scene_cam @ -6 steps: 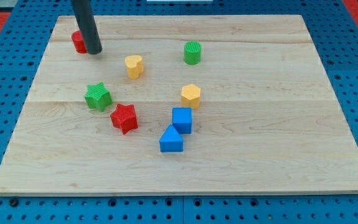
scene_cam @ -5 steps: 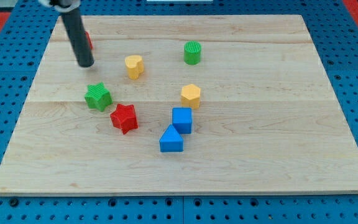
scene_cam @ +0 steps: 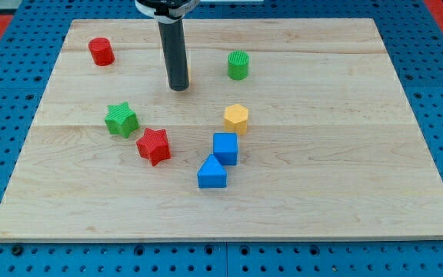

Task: Push the green star to the left of the yellow heart

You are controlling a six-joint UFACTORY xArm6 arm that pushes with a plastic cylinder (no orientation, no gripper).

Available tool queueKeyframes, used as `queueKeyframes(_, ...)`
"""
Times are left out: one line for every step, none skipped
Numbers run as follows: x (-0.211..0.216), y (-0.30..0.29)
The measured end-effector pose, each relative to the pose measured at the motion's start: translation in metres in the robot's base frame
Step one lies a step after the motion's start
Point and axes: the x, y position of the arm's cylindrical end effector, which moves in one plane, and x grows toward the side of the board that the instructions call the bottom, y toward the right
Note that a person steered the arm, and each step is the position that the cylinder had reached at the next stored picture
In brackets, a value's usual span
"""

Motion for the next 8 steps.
queueKeyframes(0.005, 0.000)
queueKeyframes(0.036, -0.002)
queueKeyframes(0.062, -0.005)
queueKeyframes(0.093, -0.008)
queueKeyframes(0.111, -0.033)
queueKeyframes(0.120, -0.053)
queueKeyframes(0.121, -0.070)
queueKeyframes(0.114, -0.079)
